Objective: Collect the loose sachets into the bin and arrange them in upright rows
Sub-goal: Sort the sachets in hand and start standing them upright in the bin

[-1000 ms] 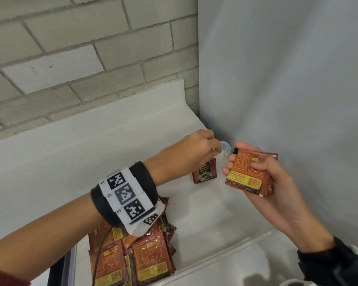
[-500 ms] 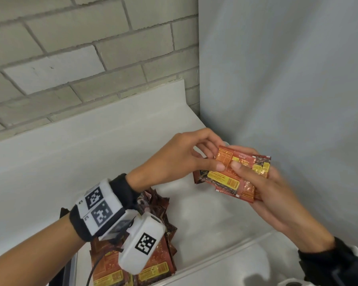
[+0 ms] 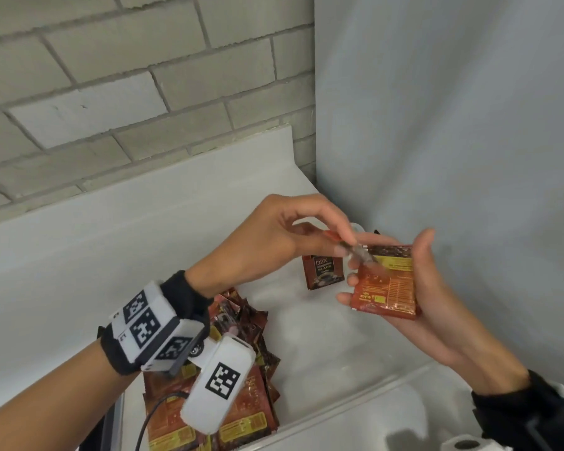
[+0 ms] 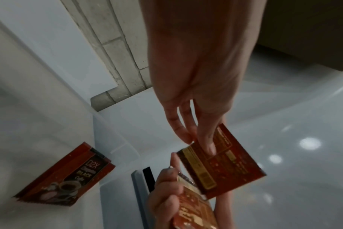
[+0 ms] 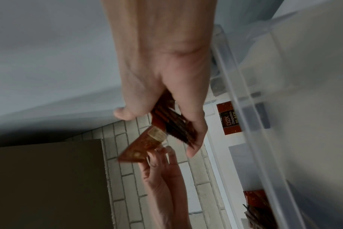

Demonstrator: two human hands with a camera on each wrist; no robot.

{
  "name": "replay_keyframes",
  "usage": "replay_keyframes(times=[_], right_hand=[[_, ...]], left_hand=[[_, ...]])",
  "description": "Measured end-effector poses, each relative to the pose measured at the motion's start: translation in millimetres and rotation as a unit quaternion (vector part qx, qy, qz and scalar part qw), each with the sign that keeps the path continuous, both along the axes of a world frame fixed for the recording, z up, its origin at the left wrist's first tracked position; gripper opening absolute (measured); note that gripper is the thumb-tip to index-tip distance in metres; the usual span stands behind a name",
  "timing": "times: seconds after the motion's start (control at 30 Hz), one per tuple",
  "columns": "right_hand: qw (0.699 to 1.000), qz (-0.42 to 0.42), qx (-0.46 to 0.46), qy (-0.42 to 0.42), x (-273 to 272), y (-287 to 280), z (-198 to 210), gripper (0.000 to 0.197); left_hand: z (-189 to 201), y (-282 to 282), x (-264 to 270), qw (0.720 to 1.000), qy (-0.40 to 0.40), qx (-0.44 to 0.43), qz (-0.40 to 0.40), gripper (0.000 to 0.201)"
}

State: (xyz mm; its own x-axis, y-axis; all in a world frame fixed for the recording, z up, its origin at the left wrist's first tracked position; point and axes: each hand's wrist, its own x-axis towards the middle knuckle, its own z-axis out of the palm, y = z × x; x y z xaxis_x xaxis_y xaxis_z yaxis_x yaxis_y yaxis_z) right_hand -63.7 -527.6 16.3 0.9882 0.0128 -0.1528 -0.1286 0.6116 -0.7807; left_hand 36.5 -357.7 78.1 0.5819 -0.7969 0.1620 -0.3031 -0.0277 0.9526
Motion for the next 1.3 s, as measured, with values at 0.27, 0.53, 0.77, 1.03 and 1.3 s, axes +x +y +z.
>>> replay_keyframes(times=[0.27,0.53,0.77,1.03,1.3], right_hand=[[0.999,0.041,-0.012,0.002,-6.4,-5.3,5.4,0.053],[0.997,0.011,-0.065,0.035,-5.5,-4.7,3.8,0.038],[0.997,0.003,-0.072,0.011,-6.1,-0.6,4.6,0.044],[0.986,-0.165,-0.009,-0.016,-2.4,-1.7,2.6,0.051],[0.982,-0.184,0.040,-0.026,-3.0,1.2,3.8,0.041]], left_hand=[[-13.3,0.9,1.1,0.999,-0.042,0.024,-0.018,0.025],[-10.8,6.0,3.4,0.994,-0.042,0.093,0.039,0.035],[1.0,6.3,0.2,0.989,0.000,0.147,-0.004,0.021],[-6.0,3.8,15.8,0.959,-0.171,0.222,-0.028,0.024],[-37.6,-18.3,27.2,0.872,-0.338,0.343,-0.091,0.033]])
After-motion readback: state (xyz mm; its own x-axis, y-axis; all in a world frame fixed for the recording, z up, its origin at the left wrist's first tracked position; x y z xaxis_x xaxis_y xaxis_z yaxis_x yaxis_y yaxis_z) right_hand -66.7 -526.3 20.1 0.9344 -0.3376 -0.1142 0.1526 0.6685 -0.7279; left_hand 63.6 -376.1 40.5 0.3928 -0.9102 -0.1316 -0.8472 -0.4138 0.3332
